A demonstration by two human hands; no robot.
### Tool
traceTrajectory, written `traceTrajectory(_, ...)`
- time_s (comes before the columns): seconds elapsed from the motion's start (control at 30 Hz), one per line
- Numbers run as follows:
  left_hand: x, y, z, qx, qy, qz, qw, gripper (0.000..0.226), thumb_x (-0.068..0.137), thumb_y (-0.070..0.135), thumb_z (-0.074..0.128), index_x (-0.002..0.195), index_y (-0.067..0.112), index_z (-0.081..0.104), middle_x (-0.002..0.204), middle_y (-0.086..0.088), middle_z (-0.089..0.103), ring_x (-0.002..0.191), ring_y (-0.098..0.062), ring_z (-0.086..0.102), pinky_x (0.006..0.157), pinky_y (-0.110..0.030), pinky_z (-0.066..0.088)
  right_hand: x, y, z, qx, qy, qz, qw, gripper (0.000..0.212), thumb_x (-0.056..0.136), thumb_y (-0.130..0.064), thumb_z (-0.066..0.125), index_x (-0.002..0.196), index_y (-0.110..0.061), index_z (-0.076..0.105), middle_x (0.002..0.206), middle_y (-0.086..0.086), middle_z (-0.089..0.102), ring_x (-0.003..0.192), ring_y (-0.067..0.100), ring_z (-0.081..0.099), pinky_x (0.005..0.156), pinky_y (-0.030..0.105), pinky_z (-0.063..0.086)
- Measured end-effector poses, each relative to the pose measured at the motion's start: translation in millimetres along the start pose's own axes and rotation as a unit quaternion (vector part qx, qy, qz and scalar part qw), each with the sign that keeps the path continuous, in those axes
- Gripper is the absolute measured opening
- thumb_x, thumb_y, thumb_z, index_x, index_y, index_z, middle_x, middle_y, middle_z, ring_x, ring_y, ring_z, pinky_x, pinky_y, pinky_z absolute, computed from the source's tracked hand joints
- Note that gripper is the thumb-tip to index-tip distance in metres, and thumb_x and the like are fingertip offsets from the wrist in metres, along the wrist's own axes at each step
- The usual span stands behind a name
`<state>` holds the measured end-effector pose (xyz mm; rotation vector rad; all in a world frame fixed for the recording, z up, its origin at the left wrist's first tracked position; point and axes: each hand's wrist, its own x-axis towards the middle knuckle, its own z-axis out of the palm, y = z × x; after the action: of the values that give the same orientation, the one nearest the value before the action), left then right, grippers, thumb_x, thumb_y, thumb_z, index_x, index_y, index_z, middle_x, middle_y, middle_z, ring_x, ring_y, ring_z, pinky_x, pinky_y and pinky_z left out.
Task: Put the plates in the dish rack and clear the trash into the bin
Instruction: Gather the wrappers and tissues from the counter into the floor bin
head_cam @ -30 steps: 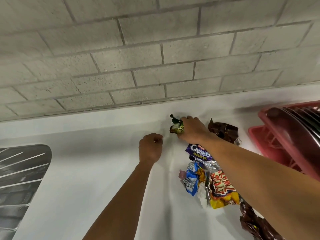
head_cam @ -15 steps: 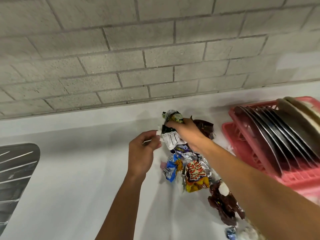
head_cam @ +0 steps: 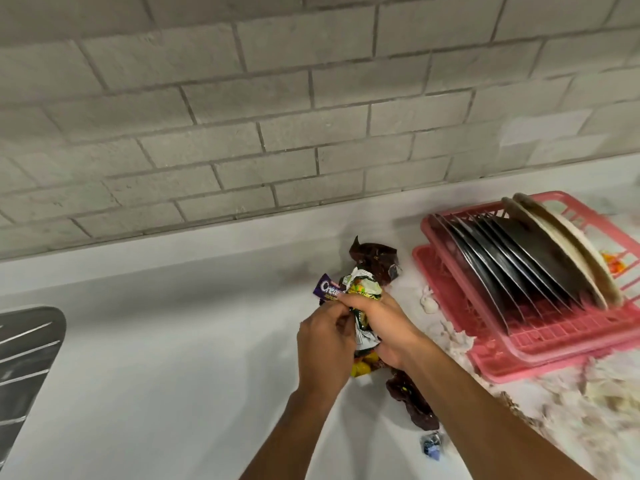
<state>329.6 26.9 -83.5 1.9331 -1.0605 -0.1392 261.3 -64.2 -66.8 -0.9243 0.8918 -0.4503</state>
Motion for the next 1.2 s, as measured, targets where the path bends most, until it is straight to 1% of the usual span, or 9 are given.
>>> traceTrajectory(0.1,-0.2,1.2,7.1,0.102,-0.019,0.049,0.993,0.014,0.088,0.011,0.059,0.088,0.019,0.071,0.09,0.004,0.068,0.085,-0.018,0.055,0.072,-0.029,0.046,-2.4,0.0,-1.0,0.02,0.052,-0.002,0.998,0.024,0.091,-0.022,0.075,0.108,-0.005,0.074,0.1,0.014,0.079,0.098,0.029,0.075,0.094,0.043,0.058)
traceTrajectory(0.23,6.6,4.3,6.3,0.166,-0.064,0.091,0.98,0.02,0.087,0.014,0.053,0.091,0.02,0.072,0.096,0.003,0.063,0.093,-0.02,0.049,0.077,-0.034,0.048,-6.1,0.3,-1.1,0.012,0.123,-0.021,0.992,0.026,0.093,-0.03,0.073,0.096,-0.004,0.076,0.091,0.012,0.079,0.085,0.022,0.077,0.076,0.031,0.059)
traceTrajectory(0.3,10.0,9.0,2.0,0.123,-0.145,0.082,0.978,0.026,0.093,0.009,0.047,0.099,0.017,0.071,0.101,0.001,0.061,0.098,-0.017,0.046,0.085,-0.037,0.049,-4.7,-1.6,-5.2,0.007,0.155,-0.024,0.988,0.035,0.092,-0.037,0.074,0.089,-0.002,0.074,0.078,0.01,0.074,0.072,0.018,0.071,0.066,0.026,0.056)
traceTrajectory(0.43,14.3,26.7,-13.5,0.019,-0.228,0.056,0.972,0.048,0.102,0.008,0.044,0.146,0.025,0.051,0.121,0.006,0.066,0.11,-0.011,0.055,0.099,-0.029,0.048,-3.0,-7.6,-17.4,0.012,0.198,-0.016,0.98,0.062,0.088,-0.054,0.072,0.092,0.007,0.069,0.074,0.013,0.062,0.067,0.022,0.061,0.07,0.033,0.051)
traceTrajectory(0.57,39.4,32.2,-21.2,-0.133,-0.174,-0.033,0.975,0.041,0.103,0.021,0.054,0.143,0.03,0.053,0.119,0.016,0.072,0.083,0.011,0.063,0.082,-0.009,0.049,-7.4,-18.4,-29.6,0.019,0.168,-0.006,0.986,0.05,0.09,-0.055,0.069,0.083,-0.006,0.063,0.058,0.005,0.054,0.046,0.015,0.044,0.06,0.031,0.044)
traceTrajectory(0.63,64.7,25.8,-15.4,-0.151,-0.137,-0.077,0.976,0.037,0.1,0.026,0.06,0.137,0.029,0.059,0.116,0.013,0.072,0.099,0.009,0.064,0.079,-0.004,0.046,-10.6,-22.0,-32.7,0.016,0.159,-0.007,0.987,0.046,0.089,-0.054,0.071,0.08,-0.01,0.06,0.06,0.004,0.051,0.046,0.013,0.042,0.048,0.027,0.038)
traceTrajectory(0.73,106.2,15.6,7.5,-0.065,-0.148,-0.111,0.981,0.047,0.095,0.042,0.062,0.139,0.025,0.055,0.127,0.005,0.065,0.116,-0.013,0.062,0.091,-0.023,0.047,-15.5,-25.1,-33.5,0.028,0.152,-0.015,0.988,0.043,0.09,-0.052,0.071,0.074,-0.015,0.055,0.058,0.001,0.045,0.045,0.012,0.039,0.038,0.023,0.029)
traceTrajectory(0.93,155.7,2.2,79.3,0.126,-0.265,-0.146,0.945,0.107,0.071,0.081,0.062,0.154,0.025,0.023,0.151,-0.011,0.042,0.134,-0.037,0.047,0.106,-0.049,0.045,-24.5,-22.0,-35.9,0.033,0.161,-0.014,0.986,0.047,0.093,-0.054,0.065,0.07,-0.019,0.045,0.052,-0.003,0.036,0.043,0.011,0.028,0.038,0.022,0.019)
traceTrajectory(1.2,153.7,-15.6,130.8,0.272,-0.31,-0.121,0.903,0.119,0.071,0.067,0.074,0.158,0.023,0.006,0.143,-0.015,0.038,0.128,-0.036,0.046,0.101,-0.044,0.046,-30.1,-23.5,-44.3,0.001,0.17,-0.013,0.985,0.051,0.091,-0.062,0.062,0.069,-0.018,0.049,0.047,-0.005,0.035,0.038,0.012,0.025,0.039,0.024,0.018)
